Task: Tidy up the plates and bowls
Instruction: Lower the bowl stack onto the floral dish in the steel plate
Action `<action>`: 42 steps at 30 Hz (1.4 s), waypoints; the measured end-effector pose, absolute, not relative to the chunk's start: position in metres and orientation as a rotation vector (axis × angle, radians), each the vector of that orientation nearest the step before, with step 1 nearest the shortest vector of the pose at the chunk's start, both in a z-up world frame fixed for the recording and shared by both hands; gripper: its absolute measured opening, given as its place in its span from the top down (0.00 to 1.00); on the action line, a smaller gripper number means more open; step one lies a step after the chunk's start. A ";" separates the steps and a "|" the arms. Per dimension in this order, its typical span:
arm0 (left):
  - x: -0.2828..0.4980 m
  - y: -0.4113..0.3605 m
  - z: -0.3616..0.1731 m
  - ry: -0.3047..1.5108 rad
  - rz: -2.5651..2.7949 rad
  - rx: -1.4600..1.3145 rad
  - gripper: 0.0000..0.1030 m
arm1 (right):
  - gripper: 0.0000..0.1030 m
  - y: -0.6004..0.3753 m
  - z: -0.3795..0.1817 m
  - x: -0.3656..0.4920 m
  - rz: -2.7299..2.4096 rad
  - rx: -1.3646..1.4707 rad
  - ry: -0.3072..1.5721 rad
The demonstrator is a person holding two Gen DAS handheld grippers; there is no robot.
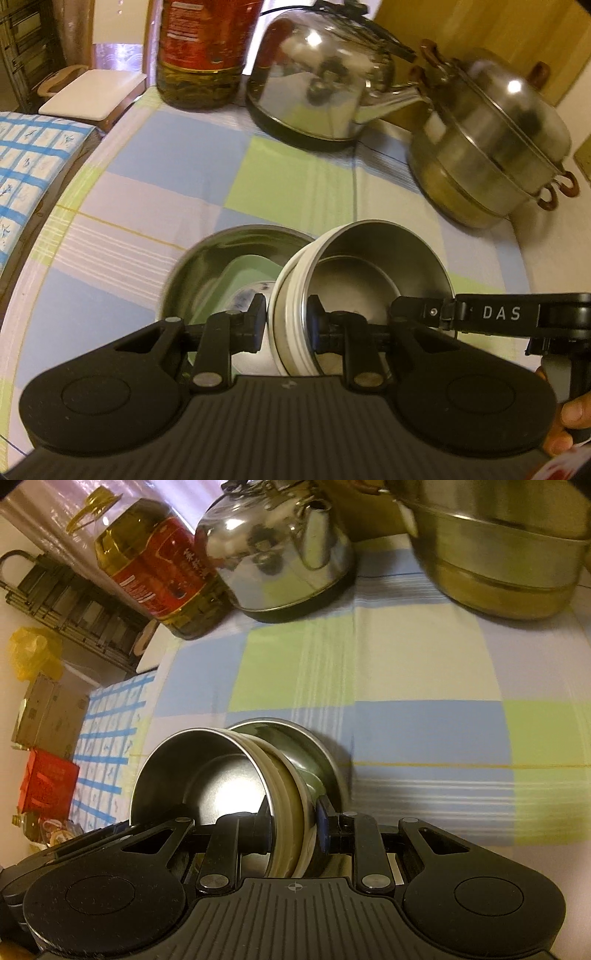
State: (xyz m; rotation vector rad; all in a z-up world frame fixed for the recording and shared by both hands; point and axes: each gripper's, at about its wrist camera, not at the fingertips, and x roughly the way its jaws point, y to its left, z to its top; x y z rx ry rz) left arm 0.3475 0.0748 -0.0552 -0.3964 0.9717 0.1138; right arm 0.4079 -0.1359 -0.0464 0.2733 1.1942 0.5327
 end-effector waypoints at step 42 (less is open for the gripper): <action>0.361 0.102 -0.101 1.024 0.167 -0.399 0.81 | 0.77 -0.110 -0.099 0.412 0.568 0.315 1.191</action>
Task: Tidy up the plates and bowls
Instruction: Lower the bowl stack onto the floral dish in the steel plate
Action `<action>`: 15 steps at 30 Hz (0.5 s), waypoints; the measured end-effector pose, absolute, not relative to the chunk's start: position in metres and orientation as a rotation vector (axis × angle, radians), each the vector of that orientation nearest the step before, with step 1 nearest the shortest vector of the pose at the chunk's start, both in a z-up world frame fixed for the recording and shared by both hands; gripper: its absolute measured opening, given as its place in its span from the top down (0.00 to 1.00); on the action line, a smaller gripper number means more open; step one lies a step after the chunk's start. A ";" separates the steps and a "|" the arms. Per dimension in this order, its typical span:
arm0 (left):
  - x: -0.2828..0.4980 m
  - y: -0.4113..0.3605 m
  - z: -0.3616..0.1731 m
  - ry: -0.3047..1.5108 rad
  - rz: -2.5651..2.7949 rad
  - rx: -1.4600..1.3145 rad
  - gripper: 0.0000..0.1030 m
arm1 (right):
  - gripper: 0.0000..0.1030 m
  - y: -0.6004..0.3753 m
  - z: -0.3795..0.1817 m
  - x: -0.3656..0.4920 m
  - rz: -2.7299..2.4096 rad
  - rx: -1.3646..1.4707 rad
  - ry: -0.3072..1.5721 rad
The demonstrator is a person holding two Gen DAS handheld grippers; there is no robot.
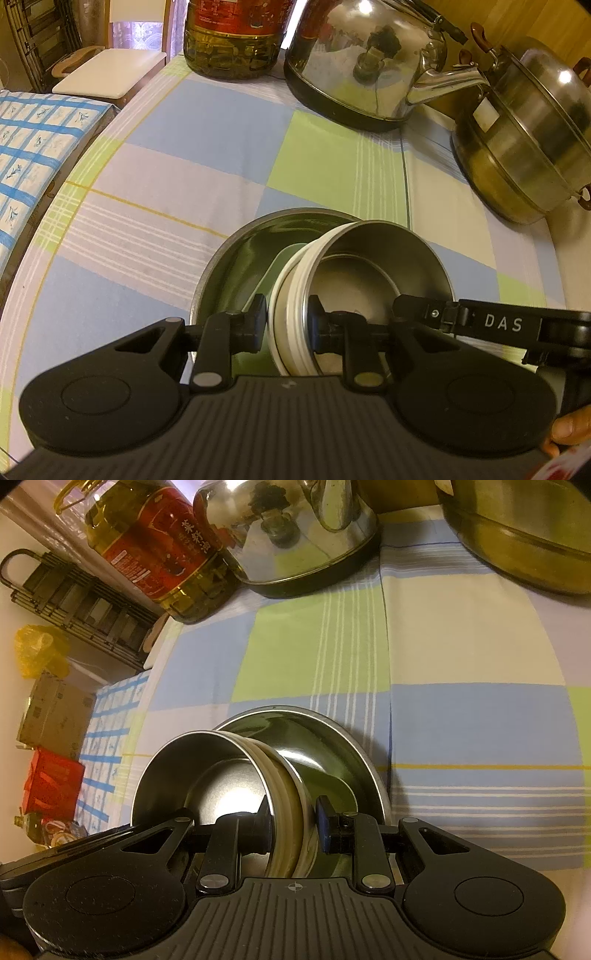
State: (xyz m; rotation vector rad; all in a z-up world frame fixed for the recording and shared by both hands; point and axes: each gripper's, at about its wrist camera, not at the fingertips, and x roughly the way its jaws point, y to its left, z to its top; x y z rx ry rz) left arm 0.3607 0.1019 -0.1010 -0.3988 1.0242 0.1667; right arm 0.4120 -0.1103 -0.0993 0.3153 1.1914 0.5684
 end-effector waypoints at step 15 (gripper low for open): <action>0.357 0.103 -0.103 1.007 0.164 -0.408 0.81 | 0.73 -0.115 -0.103 0.417 0.604 0.353 1.204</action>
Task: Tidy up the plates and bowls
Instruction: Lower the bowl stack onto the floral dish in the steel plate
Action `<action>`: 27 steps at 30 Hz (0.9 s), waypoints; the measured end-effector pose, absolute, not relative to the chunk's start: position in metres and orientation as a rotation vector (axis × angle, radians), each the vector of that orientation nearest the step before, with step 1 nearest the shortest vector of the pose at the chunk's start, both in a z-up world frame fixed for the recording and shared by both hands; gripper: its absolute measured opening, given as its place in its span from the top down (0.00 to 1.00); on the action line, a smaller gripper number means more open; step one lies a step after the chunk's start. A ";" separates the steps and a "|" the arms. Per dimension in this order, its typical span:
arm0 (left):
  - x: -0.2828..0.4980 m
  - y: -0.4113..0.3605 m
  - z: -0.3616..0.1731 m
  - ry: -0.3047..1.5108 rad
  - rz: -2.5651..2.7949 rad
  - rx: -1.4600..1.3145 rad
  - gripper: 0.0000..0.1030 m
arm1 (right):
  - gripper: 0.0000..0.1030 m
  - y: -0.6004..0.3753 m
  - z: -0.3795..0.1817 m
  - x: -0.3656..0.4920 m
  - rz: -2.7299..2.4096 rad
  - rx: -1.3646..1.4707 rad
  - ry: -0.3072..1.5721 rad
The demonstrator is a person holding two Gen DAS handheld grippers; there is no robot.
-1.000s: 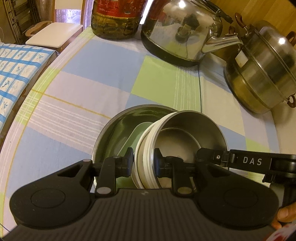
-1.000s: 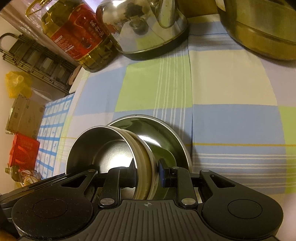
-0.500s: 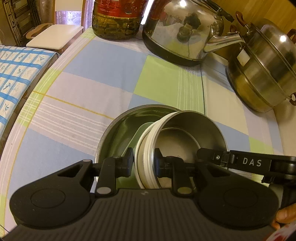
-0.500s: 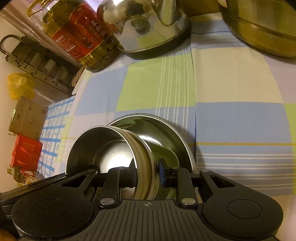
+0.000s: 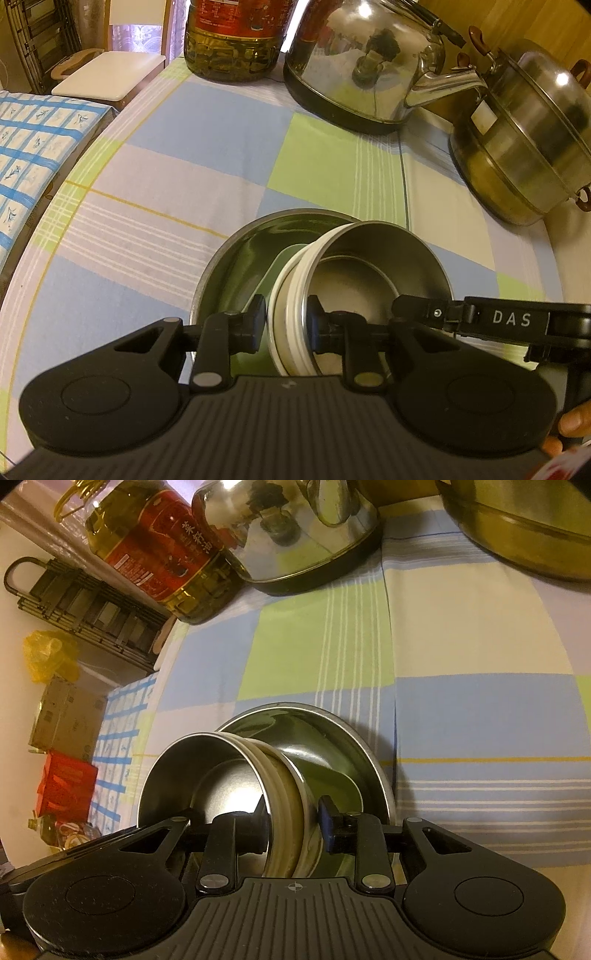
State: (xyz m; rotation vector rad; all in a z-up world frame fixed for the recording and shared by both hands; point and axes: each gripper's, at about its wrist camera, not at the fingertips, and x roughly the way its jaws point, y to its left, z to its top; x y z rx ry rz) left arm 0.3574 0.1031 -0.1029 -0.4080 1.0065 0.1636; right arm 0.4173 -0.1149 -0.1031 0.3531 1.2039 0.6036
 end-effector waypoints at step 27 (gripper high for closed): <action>0.335 0.104 -0.084 0.957 0.120 -0.378 0.80 | 0.73 -0.132 -0.079 0.390 0.627 0.333 1.120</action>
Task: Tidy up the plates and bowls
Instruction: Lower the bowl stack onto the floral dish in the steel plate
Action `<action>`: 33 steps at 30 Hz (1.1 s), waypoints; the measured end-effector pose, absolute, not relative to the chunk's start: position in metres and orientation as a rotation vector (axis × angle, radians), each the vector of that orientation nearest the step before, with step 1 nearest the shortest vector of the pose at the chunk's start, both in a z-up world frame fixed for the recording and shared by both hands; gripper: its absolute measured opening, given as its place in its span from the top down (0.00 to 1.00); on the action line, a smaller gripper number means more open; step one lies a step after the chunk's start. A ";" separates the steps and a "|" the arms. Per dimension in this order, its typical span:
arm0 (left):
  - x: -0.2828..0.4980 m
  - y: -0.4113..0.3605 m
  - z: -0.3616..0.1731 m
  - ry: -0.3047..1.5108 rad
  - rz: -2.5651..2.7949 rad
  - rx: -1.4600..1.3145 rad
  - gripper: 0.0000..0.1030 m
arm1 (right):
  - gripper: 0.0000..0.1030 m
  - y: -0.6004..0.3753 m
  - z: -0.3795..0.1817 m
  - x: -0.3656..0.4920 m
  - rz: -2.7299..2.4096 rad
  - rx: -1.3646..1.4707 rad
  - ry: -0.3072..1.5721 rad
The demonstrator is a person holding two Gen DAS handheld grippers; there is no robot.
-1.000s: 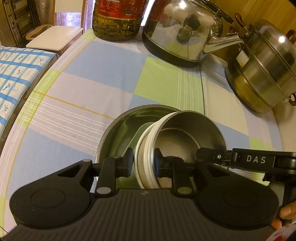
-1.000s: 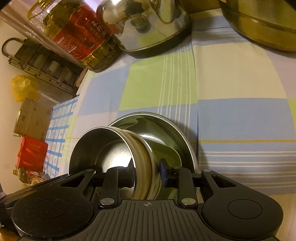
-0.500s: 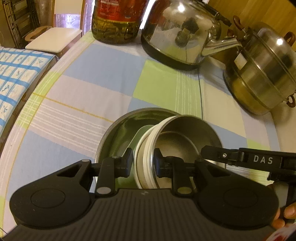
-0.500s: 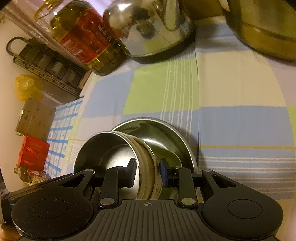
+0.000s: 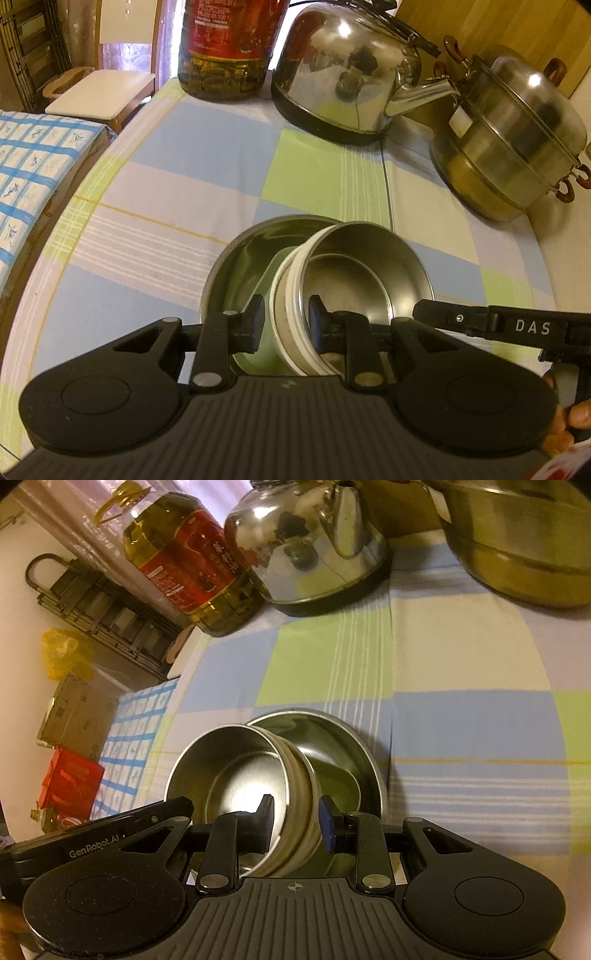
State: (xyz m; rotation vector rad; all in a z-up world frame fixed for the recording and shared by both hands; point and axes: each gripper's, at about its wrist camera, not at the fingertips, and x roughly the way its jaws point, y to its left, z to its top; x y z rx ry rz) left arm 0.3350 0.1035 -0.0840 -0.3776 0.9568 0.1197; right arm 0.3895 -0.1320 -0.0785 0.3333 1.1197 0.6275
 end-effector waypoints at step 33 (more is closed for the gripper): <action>0.348 0.109 -0.087 1.026 0.026 -0.373 0.87 | 0.90 -0.118 -0.067 0.393 0.467 0.382 1.237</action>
